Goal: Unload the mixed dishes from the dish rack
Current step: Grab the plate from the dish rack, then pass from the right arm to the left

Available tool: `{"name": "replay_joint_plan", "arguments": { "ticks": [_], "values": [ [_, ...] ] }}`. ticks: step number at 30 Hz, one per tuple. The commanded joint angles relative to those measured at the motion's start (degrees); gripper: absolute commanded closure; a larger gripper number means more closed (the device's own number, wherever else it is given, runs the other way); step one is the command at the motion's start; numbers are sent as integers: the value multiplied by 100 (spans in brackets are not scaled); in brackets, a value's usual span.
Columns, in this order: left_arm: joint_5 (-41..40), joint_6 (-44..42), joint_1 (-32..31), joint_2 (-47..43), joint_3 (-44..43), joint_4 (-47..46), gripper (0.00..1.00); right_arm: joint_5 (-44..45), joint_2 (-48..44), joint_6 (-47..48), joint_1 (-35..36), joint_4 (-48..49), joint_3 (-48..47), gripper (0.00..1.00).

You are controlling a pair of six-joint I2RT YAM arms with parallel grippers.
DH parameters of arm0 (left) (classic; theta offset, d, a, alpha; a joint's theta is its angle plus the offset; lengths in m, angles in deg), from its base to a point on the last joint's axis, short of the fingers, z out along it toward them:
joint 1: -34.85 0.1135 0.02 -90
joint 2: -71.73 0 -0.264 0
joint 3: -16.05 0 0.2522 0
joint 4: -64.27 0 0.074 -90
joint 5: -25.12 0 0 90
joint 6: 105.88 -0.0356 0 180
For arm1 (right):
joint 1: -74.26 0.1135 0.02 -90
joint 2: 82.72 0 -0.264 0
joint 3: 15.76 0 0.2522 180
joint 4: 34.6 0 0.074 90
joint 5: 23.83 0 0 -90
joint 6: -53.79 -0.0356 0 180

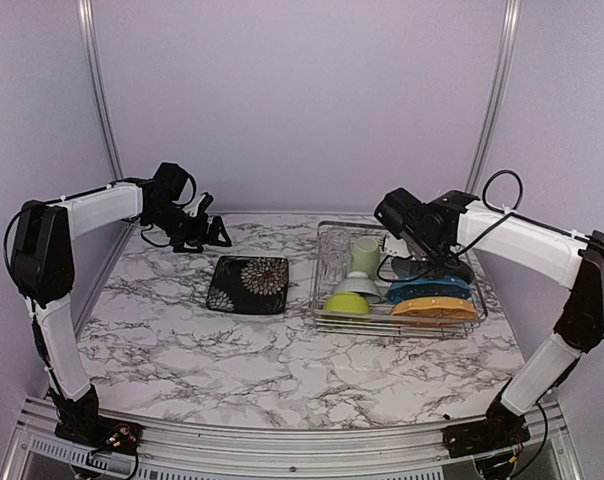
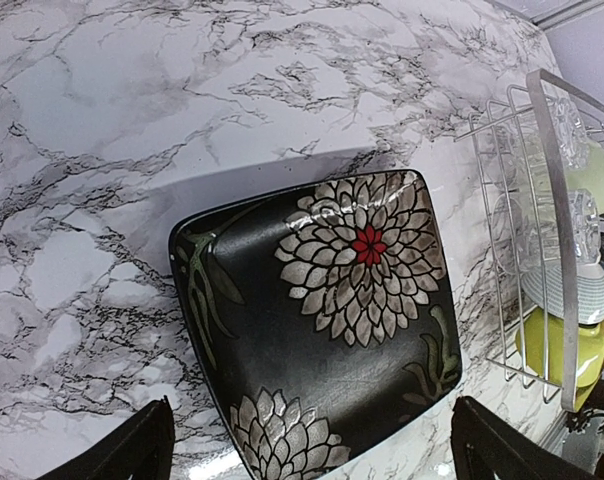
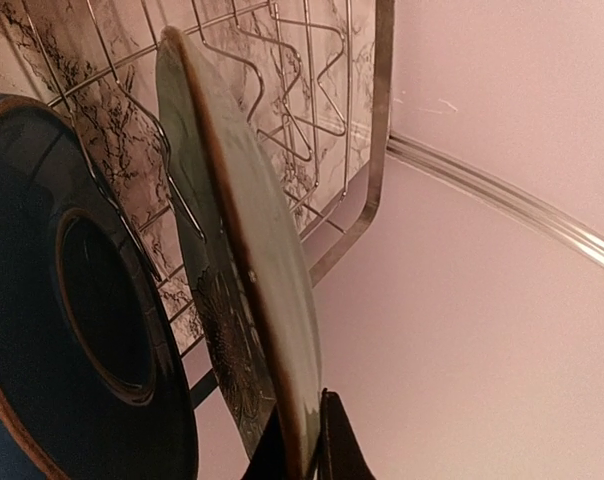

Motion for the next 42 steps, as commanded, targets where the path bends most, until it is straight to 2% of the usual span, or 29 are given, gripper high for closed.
{"name": "replay_joint_plan", "arguments": {
  "ticks": [1,7,22,27,34,42],
  "values": [
    [3,52,-1,-34,-166,-42,1,295,-282,-221,211,-215,-530,100],
    [-14,69,-3,-70,-166,-48,1,609,-358,-63,324,-65,-612,100],
    [-324,127,-3,-431,-217,-174,1,984,-383,299,609,-67,-1531,100],
    [-468,196,-3,-718,-88,-457,1,1068,-408,423,661,313,-1891,100],
    [-219,315,3,-1539,482,-1634,1,644,-268,92,666,845,-2505,100],
    [83,412,-3,-2442,1134,-2722,1,-990,60,-1314,661,1098,-3425,100]
  ]
}}
